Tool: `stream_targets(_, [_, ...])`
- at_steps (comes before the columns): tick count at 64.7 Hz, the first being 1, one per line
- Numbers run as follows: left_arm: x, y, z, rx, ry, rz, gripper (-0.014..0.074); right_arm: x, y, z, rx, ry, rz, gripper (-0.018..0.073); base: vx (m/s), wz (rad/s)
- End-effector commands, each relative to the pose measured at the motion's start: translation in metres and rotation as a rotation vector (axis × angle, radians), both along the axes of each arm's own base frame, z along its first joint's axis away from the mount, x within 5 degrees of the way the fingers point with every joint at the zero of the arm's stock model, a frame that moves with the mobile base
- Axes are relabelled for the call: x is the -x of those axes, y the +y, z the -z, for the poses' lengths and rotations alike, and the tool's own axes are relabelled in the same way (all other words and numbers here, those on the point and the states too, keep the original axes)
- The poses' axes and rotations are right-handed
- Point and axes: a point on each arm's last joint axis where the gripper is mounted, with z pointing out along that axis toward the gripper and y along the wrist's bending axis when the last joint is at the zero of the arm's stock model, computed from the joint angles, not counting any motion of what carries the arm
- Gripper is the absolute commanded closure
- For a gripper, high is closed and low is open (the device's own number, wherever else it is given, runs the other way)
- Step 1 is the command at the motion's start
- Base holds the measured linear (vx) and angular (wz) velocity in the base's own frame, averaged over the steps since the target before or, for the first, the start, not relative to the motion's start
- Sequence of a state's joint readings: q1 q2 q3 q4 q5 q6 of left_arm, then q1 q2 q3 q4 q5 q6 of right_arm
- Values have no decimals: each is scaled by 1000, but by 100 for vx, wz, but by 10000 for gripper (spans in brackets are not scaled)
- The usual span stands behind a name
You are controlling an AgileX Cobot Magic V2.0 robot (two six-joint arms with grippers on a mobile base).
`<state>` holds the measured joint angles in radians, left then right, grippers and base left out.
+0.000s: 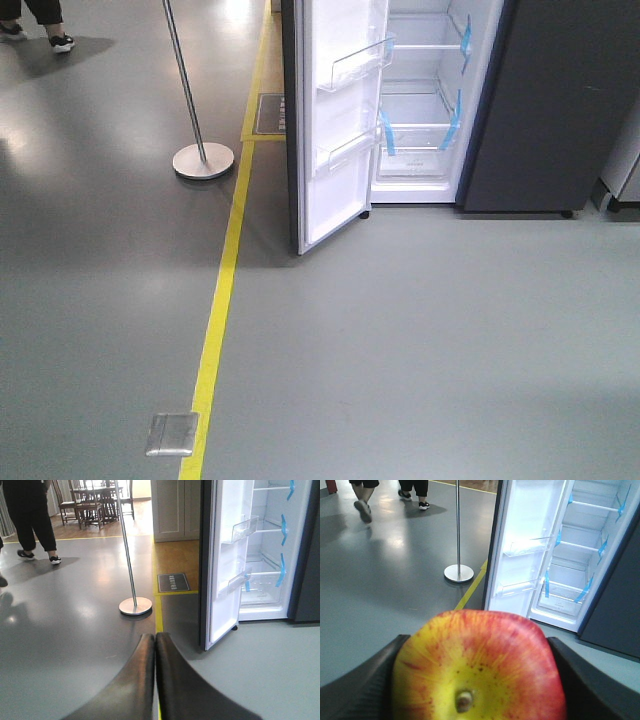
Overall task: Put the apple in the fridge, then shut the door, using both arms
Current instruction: 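Drive toward the open refrigerator door holding the apple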
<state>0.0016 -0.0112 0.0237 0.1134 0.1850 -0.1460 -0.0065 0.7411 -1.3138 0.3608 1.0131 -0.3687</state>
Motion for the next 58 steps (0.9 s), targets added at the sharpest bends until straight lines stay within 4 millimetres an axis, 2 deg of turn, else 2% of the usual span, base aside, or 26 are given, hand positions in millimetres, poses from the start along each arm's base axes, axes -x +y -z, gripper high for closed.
stream_targets(1, [1,-1,-13,8,-101,9,602,1,-1,-13,-26,-96,15,461,20,-1])
stream_targets(58, [1,-1,-13,8,-101,9,602,1,-1,-13,-26,-96,15,461,18,1])
